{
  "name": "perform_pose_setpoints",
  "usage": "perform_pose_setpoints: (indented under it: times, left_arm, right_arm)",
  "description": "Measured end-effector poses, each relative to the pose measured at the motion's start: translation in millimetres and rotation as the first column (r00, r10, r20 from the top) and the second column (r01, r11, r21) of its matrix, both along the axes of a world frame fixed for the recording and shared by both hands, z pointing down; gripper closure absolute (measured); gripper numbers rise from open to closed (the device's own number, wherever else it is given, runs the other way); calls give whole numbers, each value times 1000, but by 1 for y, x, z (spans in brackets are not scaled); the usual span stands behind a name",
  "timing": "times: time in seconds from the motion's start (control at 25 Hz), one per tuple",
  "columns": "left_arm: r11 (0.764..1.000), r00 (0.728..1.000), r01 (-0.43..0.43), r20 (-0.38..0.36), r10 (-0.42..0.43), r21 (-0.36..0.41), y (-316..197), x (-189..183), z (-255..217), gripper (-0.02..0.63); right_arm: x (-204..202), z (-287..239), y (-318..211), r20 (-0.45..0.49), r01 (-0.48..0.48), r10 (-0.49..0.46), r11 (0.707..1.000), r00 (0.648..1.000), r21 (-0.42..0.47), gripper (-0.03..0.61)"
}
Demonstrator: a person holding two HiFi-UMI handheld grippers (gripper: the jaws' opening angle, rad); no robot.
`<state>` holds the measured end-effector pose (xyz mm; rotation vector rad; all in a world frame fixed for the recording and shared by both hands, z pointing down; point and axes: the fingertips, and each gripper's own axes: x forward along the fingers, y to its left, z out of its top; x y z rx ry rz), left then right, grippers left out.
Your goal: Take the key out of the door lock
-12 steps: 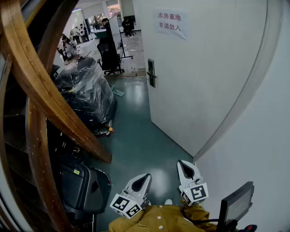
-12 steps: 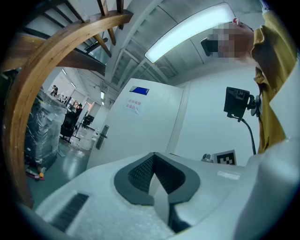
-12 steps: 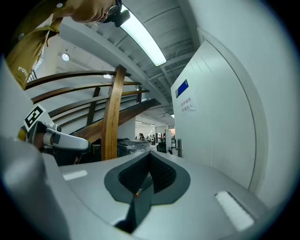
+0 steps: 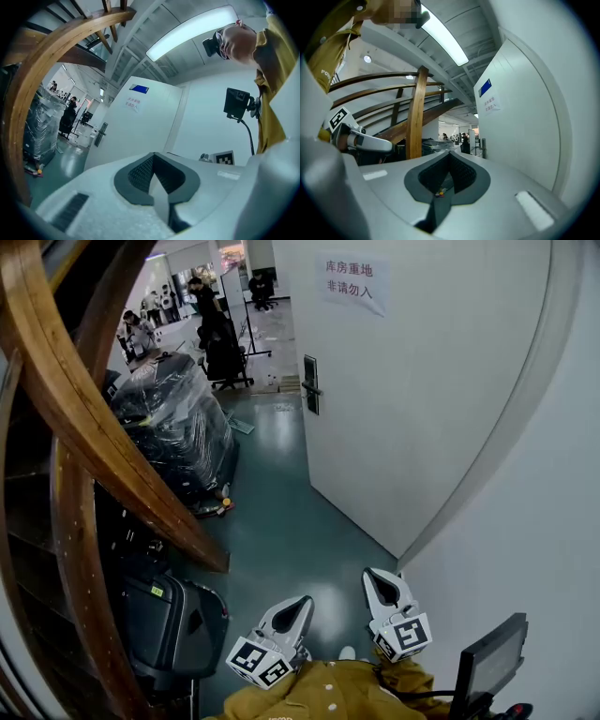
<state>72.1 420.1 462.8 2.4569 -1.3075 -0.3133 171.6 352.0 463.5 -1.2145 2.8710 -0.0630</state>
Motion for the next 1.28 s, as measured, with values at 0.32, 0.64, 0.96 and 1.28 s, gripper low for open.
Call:
perform_pose_setpoints:
  times: [0.32,0.64,0.96,1.28]
  left_arm:
    - [999,999,41,-4,-41,-3,12,-27,-1,614]
    - [992,993,120,-12,-120,-26,24,-96,5,614]
    - [995,996,82,-31,-84,-51,-14,-122,18,614]
    - [996,997,64,-47,-67,-61,-116,-124,28,614]
  right_arm:
    - [-37,-1,15,-12,96,-96,995,995,4,497]
    - [-83,8,14,-7,113,-113,993,994,-30,574]
    - [-137,27,-9,-57,217,-220,974,974,-60,573]
    - [-128,41,-115,-76,167,-173,983,982,-76,572]
